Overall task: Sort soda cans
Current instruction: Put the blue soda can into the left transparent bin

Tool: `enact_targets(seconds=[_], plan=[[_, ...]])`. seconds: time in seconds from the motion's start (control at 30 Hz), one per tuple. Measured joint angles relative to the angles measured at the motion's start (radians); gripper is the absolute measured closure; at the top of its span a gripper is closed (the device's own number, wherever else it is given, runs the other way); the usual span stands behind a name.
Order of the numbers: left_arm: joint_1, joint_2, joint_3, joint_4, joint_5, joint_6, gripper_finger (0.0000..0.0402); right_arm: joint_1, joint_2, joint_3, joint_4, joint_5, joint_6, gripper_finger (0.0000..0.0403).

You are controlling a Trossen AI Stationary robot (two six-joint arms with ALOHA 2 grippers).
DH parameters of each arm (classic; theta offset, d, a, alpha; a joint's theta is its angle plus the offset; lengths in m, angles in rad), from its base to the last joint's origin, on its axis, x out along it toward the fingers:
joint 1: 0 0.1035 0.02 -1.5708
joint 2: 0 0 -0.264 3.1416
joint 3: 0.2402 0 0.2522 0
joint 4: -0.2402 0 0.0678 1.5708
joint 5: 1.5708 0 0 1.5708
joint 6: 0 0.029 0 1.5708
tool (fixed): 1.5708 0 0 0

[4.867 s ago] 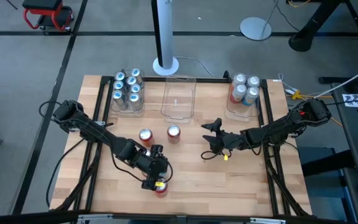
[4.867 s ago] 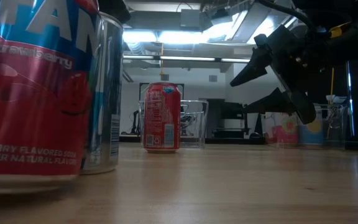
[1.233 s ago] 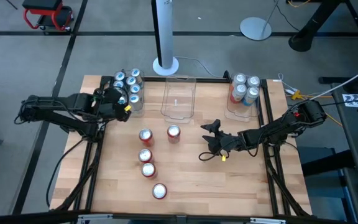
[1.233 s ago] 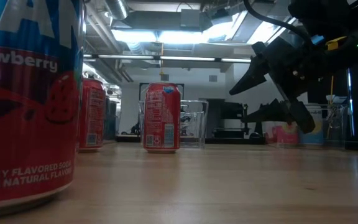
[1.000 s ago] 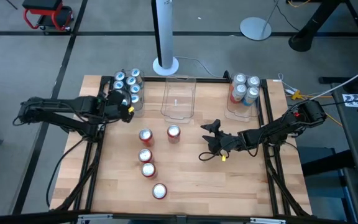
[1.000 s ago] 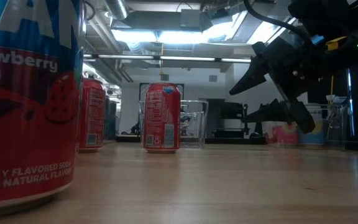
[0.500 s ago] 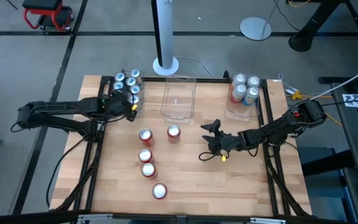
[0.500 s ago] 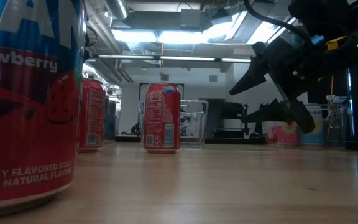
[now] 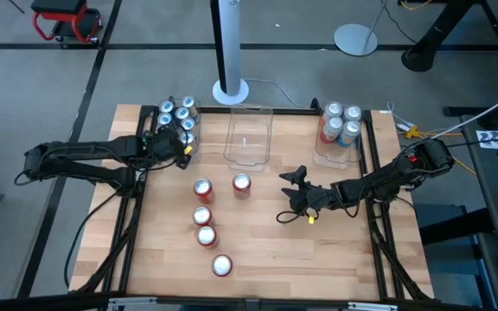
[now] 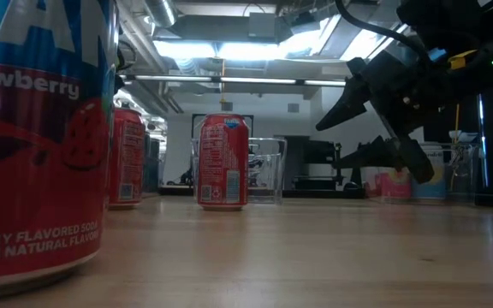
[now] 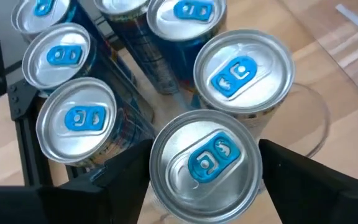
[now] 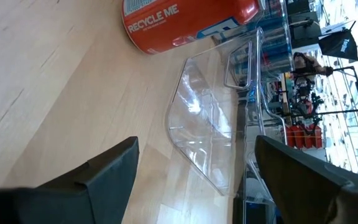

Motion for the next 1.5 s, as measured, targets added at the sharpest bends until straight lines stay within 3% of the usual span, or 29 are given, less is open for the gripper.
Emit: enact_targets(seconds=[0.37, 0.57, 0.67, 0.83, 0.93, 1.07, 1.33, 1.5], plan=[[-0.002, 0.0, 0.232, -0.122, 0.001, 0.121, 0.0085, 0.0, 0.0, 0.0, -0.001, 0.0, 0.014, 0.0081], [-0.056, 0.0, 0.415, -0.123, 0.178, 0.268, 0.0093, 0.0, 0.0, 0.0, 0.084, -0.028, 0.014, 0.0081], [-0.129, -0.011, 0.419, -0.079, 0.267, 0.287, 0.0093, 0.0, 0.0, 0.0, 0.209, -0.059, 0.015, 0.0081], [-0.298, -0.025, 0.323, 0.007, 0.275, 0.247, 0.0094, 0.0, 0.0, 0.009, 0.361, -0.133, -0.012, 0.0081], [-0.385, -0.027, 0.258, 0.051, 0.227, 0.148, 0.0094, 0.0, 0.0, 0.068, 0.332, -0.15, -0.019, 0.0081], [-0.491, -0.026, 0.187, 0.092, 0.142, 0.123, 0.0094, -0.025, 0.034, 0.23, 0.11, -0.186, -0.02, 0.0081], [-0.595, -0.034, 0.138, 0.094, -0.165, 0.09, 0.0094, -0.159, 0.15, 0.651, -0.47, -0.419, 0.0, 0.0081], [-0.636, -0.037, 0.132, 0.108, -0.315, 0.124, 0.0094, -0.204, 0.24, 0.844, -0.63, -0.581, 0.06, 0.0081]])
